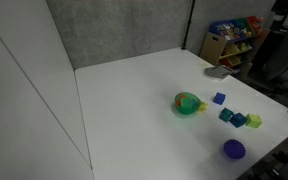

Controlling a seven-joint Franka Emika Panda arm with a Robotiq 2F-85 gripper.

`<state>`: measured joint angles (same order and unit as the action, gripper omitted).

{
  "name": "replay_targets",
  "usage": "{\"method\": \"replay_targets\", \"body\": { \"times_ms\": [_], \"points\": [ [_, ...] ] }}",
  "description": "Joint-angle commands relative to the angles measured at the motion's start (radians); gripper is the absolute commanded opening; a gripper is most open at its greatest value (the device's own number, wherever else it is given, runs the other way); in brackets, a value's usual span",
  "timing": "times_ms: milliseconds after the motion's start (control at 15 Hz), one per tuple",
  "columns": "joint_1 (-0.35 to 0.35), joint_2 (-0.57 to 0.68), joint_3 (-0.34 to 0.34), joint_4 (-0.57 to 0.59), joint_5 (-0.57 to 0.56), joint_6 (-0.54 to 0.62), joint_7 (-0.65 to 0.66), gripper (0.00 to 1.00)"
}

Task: Pick up the green block and put it in the green bowl

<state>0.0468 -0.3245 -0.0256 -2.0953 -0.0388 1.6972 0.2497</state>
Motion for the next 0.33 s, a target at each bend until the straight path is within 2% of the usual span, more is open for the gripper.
{"method": "replay_targets", "body": {
  "times_ms": [0, 267],
  "points": [
    [-0.018, -0.004, 0.023, 0.063, 0.005, -0.075, -0.073, 1.00],
    [-0.024, -0.008, 0.035, 0.039, 0.006, -0.051, -0.047, 1.00]
  ]
}}
